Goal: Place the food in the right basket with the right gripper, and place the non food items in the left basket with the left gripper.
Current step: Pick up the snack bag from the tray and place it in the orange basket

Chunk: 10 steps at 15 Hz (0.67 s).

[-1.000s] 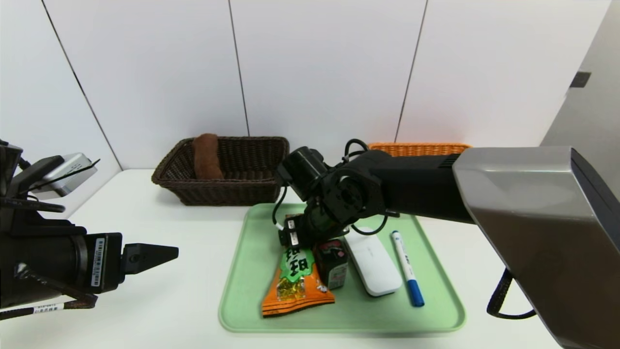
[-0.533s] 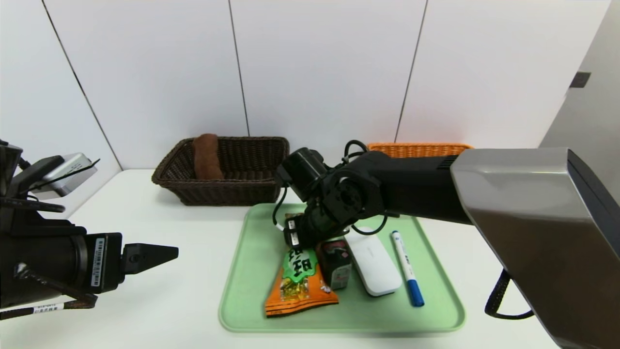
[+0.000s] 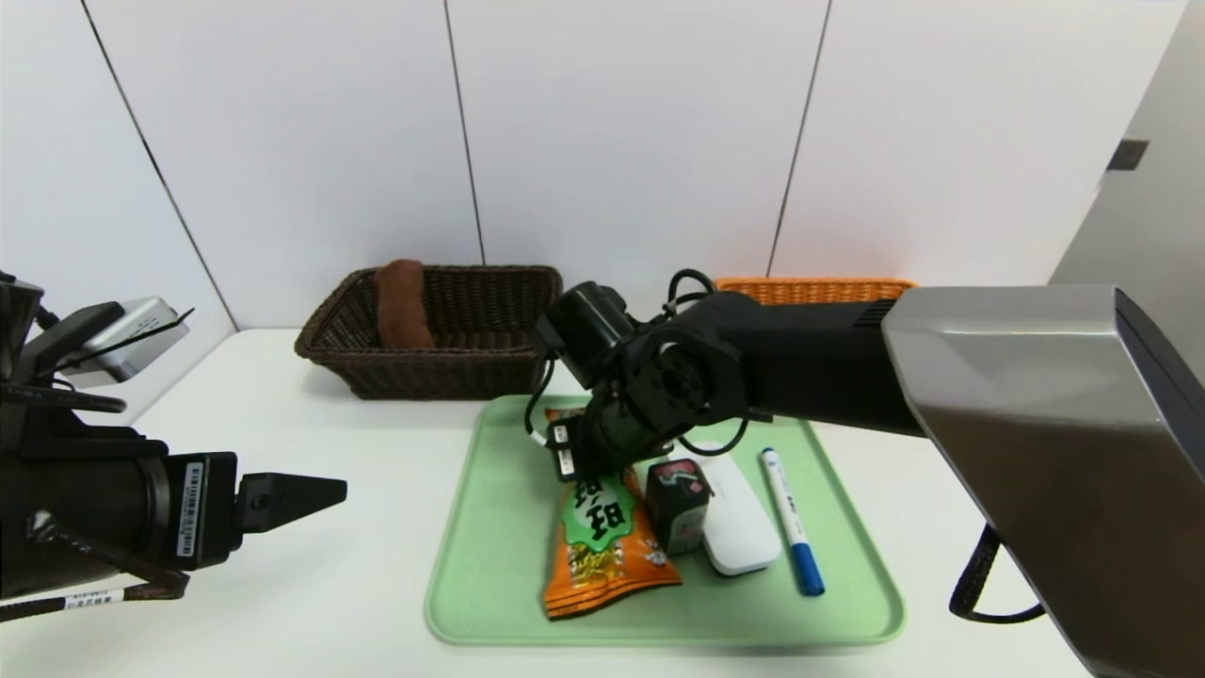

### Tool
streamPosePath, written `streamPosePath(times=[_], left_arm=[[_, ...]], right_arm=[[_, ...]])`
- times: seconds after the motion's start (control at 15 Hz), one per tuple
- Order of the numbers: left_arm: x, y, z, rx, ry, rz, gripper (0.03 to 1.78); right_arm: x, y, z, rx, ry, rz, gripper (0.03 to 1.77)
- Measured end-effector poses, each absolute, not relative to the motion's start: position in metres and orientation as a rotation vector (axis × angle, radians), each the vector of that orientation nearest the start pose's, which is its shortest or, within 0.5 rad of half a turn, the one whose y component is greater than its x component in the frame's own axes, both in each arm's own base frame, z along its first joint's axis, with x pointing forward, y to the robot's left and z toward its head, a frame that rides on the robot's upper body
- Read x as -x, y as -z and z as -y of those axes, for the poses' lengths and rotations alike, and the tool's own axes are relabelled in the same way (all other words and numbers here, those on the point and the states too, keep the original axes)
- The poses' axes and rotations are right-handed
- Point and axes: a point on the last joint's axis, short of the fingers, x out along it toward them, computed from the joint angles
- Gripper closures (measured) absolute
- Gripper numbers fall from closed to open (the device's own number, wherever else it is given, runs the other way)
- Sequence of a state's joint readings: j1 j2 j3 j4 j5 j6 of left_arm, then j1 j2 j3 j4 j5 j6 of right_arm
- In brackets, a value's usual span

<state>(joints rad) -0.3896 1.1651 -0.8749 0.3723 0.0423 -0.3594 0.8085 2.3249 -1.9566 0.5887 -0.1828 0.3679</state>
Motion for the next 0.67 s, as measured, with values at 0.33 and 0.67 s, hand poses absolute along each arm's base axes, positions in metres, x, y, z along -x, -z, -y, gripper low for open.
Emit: streamPosePath(times=[0.33, 0.67], left_arm=[[-0.14, -0.236, 0.056, 0.2, 0.214, -0.697, 0.12], [-0.139, -0.236, 0.056, 0.201, 0.215, -0.694, 0.12]], right_arm=[[-0.316, -0.154, -0.325, 0.104, -0.42, -0.902, 1.24], [-0.313, -0.177, -0.32, 0.06, -0.446, -0.841, 1.31]])
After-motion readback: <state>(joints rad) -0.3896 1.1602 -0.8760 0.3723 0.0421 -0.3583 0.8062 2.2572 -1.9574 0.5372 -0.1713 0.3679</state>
